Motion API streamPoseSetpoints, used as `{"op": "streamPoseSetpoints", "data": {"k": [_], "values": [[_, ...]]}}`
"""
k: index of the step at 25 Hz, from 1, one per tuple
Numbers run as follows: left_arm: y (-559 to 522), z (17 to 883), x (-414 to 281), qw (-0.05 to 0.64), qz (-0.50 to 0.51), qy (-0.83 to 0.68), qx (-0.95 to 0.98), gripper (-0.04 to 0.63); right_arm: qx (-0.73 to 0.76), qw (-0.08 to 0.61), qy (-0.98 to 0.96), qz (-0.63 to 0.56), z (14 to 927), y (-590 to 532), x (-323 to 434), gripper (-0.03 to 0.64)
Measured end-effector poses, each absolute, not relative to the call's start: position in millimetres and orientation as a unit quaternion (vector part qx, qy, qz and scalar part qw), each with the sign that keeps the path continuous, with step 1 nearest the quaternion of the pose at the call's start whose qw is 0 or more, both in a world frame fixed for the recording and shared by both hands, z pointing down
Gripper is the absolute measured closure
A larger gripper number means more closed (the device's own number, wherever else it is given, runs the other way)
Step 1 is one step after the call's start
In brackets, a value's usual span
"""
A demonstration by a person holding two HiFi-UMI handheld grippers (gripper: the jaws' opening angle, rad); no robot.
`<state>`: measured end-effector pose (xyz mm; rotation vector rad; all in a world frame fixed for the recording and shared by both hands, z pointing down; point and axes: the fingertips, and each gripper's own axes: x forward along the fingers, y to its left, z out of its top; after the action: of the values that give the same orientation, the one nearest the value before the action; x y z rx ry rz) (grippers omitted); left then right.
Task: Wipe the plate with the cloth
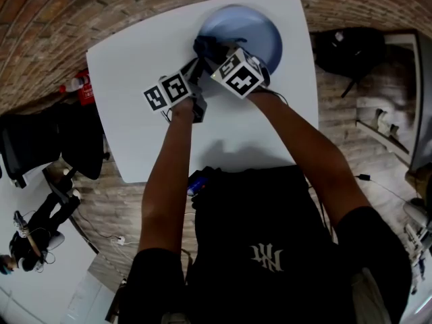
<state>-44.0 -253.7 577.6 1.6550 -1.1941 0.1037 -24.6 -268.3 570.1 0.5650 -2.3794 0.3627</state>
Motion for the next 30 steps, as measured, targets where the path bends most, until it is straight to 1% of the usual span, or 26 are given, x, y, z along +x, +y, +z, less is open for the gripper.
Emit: {"op": "streamPoseSetpoints", "data": {"k": [7,14,19,30], "values": [[-254,577,-45,0.524,0.039,-0.501,0.688,0.563,0.210,0.351,-0.901,0.142,581,-269,-26,0.531],[-253,577,-45,0.523,0.038,-0.502,0.688,0.563,0.197,0.374,-0.901,0.097,580,-270,-21,0.531],[-253,578,-45,0.522,0.040,-0.500,0.690,0.563,0.201,0.397,-0.894,0.052,581,-275,-8,0.531],[-253,578,-46,0.521,0.034,-0.505,0.687,0.563,0.224,0.434,-0.872,0.017,582,-293,29,0.531]]}}
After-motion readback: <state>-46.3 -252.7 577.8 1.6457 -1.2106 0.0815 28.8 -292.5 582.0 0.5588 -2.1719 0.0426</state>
